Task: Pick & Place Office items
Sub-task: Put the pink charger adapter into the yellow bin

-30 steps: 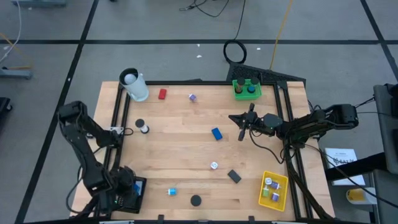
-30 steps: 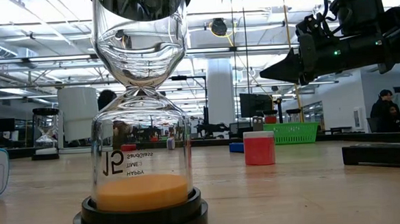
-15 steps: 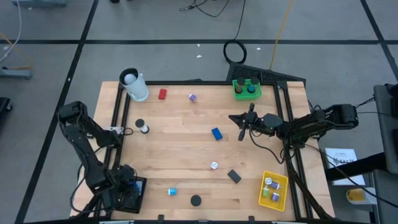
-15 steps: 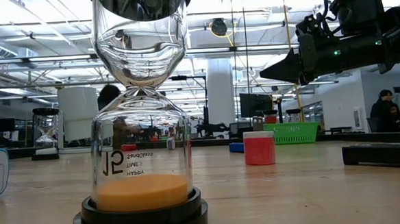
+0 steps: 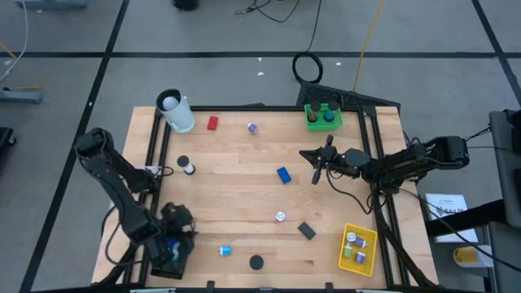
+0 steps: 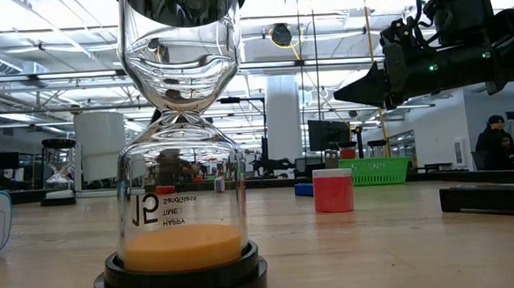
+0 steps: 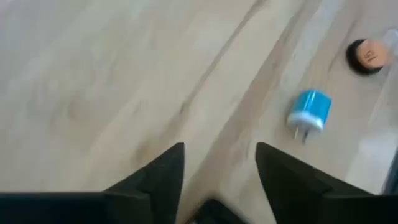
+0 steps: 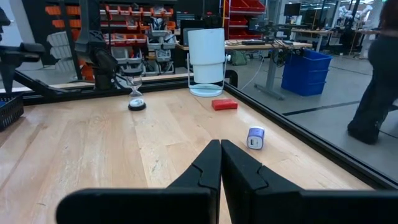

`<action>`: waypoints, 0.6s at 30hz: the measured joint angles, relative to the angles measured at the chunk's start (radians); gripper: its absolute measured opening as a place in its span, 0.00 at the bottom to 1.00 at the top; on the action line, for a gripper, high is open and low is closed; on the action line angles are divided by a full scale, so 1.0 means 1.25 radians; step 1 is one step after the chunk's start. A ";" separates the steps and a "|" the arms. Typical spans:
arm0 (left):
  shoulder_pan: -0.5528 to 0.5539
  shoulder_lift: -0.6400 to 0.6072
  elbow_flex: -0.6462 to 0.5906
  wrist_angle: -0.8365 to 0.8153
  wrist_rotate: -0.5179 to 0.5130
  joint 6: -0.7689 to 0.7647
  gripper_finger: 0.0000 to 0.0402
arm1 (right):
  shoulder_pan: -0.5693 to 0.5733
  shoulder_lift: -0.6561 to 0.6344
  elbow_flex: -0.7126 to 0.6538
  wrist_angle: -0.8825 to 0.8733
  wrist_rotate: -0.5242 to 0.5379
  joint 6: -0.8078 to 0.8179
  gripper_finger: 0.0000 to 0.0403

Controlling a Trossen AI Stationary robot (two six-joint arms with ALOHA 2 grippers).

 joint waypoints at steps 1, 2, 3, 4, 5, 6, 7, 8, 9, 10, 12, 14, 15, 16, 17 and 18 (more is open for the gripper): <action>0.015 0.000 -0.012 0.041 -0.016 0.055 0.47 | 0.000 0.000 0.000 0.000 0.000 0.000 0.01; 0.031 0.000 -0.027 0.090 -0.033 0.116 0.44 | 0.000 0.000 0.000 0.000 0.000 0.000 0.01; 0.047 0.000 -0.043 0.145 -0.052 0.177 0.40 | 0.000 0.000 0.000 0.000 0.000 0.000 0.01; 0.064 0.000 -0.061 0.205 -0.069 0.239 0.37 | 0.000 0.000 0.000 0.000 0.000 0.000 0.01; 0.082 0.000 -0.078 0.267 -0.084 0.305 0.33 | 0.000 0.000 0.000 0.000 0.000 0.000 0.01; 0.101 0.000 -0.097 0.330 -0.093 0.371 0.30 | 0.000 0.000 0.000 0.000 0.000 0.000 0.01; 0.118 0.000 -0.116 0.394 -0.095 0.438 0.26 | 0.000 0.000 0.000 0.000 0.000 0.000 0.01; 0.135 0.000 -0.137 0.463 -0.095 0.505 0.23 | 0.000 0.000 0.000 0.000 0.000 0.000 0.01; 0.151 0.000 -0.160 0.540 -0.093 0.570 0.20 | 0.000 0.000 0.000 0.000 0.000 0.000 0.01; 0.166 0.000 -0.182 0.620 -0.086 0.631 0.16 | 0.000 0.000 0.000 0.000 0.000 0.000 0.01; 0.201 0.000 -0.224 0.759 -0.047 0.735 0.10 | 0.000 0.000 0.000 0.000 0.000 0.000 0.01; 0.236 0.000 -0.256 0.861 0.007 0.802 0.04 | 0.000 0.000 0.000 0.000 0.000 0.000 0.01; 0.252 0.000 -0.267 0.894 0.025 0.823 0.02 | 0.000 0.000 0.000 0.000 0.000 0.000 0.01; 0.268 0.000 -0.273 0.919 0.036 0.841 0.01 | 0.000 0.000 0.000 0.000 0.000 0.000 0.01; 0.282 0.000 -0.277 0.935 0.038 0.855 0.01 | 0.000 0.000 0.000 0.000 0.000 0.000 0.01; 0.295 0.000 -0.277 0.947 0.037 0.868 0.02 | 0.000 0.000 0.000 0.000 0.000 0.000 0.01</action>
